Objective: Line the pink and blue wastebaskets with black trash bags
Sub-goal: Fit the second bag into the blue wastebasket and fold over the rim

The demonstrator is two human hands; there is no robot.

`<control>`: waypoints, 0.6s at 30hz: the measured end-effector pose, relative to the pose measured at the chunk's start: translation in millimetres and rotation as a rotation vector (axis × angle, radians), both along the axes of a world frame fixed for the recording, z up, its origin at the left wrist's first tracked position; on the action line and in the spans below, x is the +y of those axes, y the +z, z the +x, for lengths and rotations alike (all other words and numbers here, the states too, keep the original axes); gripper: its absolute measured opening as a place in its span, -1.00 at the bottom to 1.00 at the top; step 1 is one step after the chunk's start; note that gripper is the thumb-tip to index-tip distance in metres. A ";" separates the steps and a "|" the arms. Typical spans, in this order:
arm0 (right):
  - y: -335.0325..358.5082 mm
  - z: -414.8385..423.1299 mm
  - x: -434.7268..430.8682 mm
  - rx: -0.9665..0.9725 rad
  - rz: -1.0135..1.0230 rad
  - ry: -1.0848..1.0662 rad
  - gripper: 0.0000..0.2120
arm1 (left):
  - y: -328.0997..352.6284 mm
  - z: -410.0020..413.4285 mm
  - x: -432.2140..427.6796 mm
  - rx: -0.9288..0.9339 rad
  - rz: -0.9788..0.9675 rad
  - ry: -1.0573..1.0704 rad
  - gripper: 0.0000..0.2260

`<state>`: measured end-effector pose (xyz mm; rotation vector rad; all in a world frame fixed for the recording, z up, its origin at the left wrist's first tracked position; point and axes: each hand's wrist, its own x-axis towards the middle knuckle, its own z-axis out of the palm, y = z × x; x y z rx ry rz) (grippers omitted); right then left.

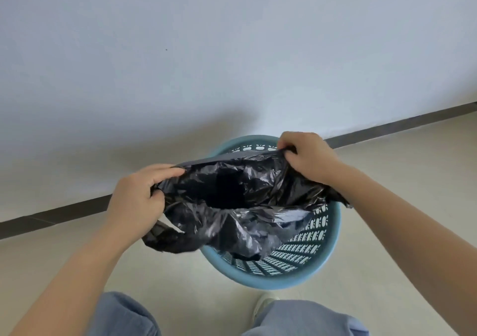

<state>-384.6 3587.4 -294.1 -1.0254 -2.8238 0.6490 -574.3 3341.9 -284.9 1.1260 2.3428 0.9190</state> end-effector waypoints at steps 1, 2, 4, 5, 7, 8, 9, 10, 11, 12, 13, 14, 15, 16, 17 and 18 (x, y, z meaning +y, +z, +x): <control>2.0 3.7 2.9 0.120 -0.166 -0.050 -0.83 | -7.0 -5.9 3.7 0.041 -0.042 0.006 -0.49; 5.6 6.2 5.8 0.208 -0.315 -0.086 -0.83 | -15.6 -11.5 7.9 0.076 -0.089 0.013 -0.48; 10.9 7.8 15.6 0.246 -0.439 -0.114 -0.80 | -29.1 -18.0 17.7 0.102 -0.160 0.016 -0.45; 10.6 7.4 22.3 0.205 -0.387 -0.101 -0.75 | -33.3 -18.7 23.1 0.099 -0.181 0.020 -0.44; 7.2 2.7 31.3 0.062 -0.156 -0.042 -0.66 | -39.9 -19.5 32.4 0.088 -0.206 0.020 -0.41; 4.7 -1.2 34.0 0.006 -0.037 -0.004 -0.65 | -42.5 -20.5 37.2 0.091 -0.219 0.017 -0.39; 1.3 -5.4 36.5 -0.024 0.037 0.026 -0.65 | -44.9 -22.2 42.3 0.093 -0.235 0.016 -0.37; -2.1 -10.7 38.7 -0.044 0.057 0.043 -0.64 | -48.3 -25.4 47.1 0.082 -0.260 0.017 -0.35; -5.7 -15.9 41.7 -0.061 0.031 0.046 -0.63 | -52.0 -28.9 50.9 0.064 -0.294 0.010 -0.34; -8.2 -20.8 45.5 -0.069 -0.033 0.024 -0.62 | -56.7 -33.1 53.7 0.038 -0.335 -0.007 -0.34; -10.4 -24.7 49.9 -0.062 -0.120 -0.028 -0.61 | -61.4 -37.0 56.1 0.004 -0.377 -0.035 -0.36; -13.2 -27.0 54.9 -0.051 -0.215 -0.100 -0.59 | -65.7 -39.3 57.6 -0.053 -0.412 -0.075 -0.40; -15.8 -26.8 60.3 -0.035 -0.304 -0.177 -0.59 | -69.8 -40.5 58.6 -0.130 -0.436 -0.121 -0.43; -18.7 -24.4 65.1 -0.025 -0.377 -0.246 -0.61 | -72.8 -37.4 58.3 -0.204 -0.452 -0.154 -0.46; -22.4 -19.9 68.4 -0.041 -0.421 -0.289 -0.63 | -76.8 -33.1 57.6 -0.274 -0.451 -0.152 -0.48; -26.9 -13.9 70.8 -0.084 -0.436 -0.298 -0.66 | -81.2 -29.5 56.8 -0.369 -0.417 -0.090 -0.51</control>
